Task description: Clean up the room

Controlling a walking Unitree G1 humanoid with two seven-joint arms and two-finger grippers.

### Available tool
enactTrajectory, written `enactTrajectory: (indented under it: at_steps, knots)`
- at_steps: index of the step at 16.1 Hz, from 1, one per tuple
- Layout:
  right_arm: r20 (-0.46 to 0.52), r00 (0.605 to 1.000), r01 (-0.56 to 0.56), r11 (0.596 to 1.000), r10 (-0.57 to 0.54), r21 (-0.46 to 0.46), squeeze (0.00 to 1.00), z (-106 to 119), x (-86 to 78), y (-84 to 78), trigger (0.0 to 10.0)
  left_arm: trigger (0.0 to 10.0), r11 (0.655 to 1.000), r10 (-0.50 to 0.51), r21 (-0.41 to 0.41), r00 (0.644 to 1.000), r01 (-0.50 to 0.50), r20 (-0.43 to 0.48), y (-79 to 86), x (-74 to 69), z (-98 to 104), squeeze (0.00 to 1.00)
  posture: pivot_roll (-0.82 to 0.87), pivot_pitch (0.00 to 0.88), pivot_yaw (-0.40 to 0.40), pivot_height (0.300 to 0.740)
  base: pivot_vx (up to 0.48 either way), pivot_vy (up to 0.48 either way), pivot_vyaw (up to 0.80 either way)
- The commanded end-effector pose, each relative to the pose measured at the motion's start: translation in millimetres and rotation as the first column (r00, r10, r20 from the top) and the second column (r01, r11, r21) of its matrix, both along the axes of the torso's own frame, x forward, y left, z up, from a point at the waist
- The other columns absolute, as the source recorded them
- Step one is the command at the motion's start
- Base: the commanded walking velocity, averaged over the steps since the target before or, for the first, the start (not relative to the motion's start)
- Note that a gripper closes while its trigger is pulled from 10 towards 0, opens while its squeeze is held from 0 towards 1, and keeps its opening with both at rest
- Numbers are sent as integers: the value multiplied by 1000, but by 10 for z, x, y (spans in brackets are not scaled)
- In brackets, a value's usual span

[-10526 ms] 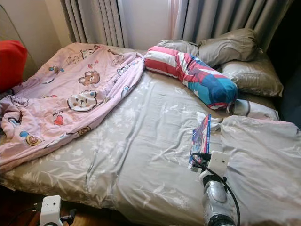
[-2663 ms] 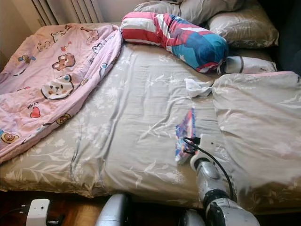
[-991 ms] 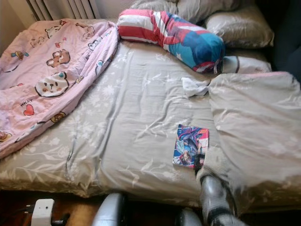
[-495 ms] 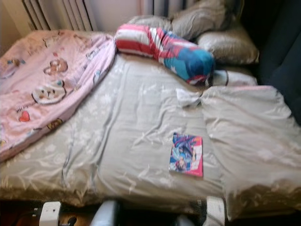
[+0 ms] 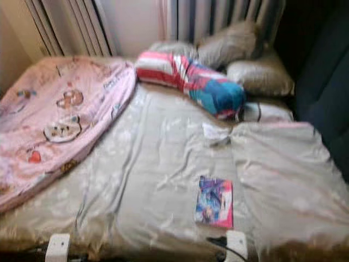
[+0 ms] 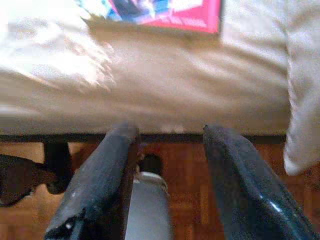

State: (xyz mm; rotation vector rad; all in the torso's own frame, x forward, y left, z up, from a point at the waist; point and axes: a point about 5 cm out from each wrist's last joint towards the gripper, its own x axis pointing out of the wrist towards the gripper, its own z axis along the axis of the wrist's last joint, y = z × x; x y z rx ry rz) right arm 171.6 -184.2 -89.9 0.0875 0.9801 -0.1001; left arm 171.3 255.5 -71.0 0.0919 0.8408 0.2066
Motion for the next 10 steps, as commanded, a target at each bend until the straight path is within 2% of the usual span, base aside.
enactTrajectory:
  at_steps: [1,3,6,10]
  knots:
    - [-24,1000,8,1000,-7,10,0,-25,-53,2,10000,10000,1000,-1,-12,999,1,-42,-39,-68,-52,0,142,0,-12,740,0,0,0]
    - [-25,1000,16,1000,-16,15,0,-25,-48,8,10000,10000,1000,-11,-8,999,11,-48,-51,-60,-54,0,143,0,-17,740,0,0,0]
    - [-24,999,-27,999,27,20,0,-22,-32,54,10000,10000,1000,-12,-8,998,11,-55,-56,-62,-58,0,150,0,-21,740,0,0,0]
    - [-42,998,-40,999,40,12,0,-45,-83,65,10000,10000,1000,-20,2,994,20,-104,-62,-148,-104,0,160,0,-20,740,0,0,0]
